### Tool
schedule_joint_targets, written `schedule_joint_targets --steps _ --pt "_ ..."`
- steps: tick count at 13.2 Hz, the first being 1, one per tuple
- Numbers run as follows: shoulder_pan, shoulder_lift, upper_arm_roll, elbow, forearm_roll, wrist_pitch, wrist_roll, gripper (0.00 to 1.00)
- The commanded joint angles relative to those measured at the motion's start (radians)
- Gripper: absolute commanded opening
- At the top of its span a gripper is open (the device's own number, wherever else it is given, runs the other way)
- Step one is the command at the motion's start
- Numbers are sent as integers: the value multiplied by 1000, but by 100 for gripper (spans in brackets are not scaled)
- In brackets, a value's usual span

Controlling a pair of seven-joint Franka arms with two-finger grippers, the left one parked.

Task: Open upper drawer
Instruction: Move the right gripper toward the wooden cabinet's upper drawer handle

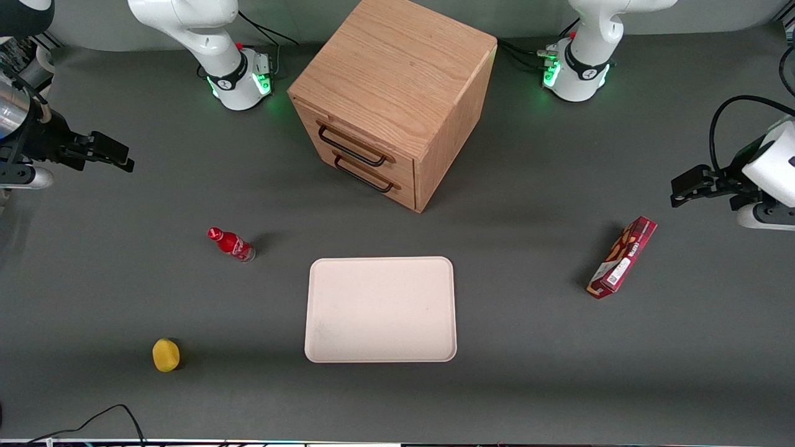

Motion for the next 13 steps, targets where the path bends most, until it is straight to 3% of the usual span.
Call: schedule_joint_targets --steps 1,9,13 --pt "8 3 -6 20 -24 -24 -14 100" --pt "18 -1 19 35 -20 -25 -15 100" --pt "26 10 176 92 -6 -86 -21 100"
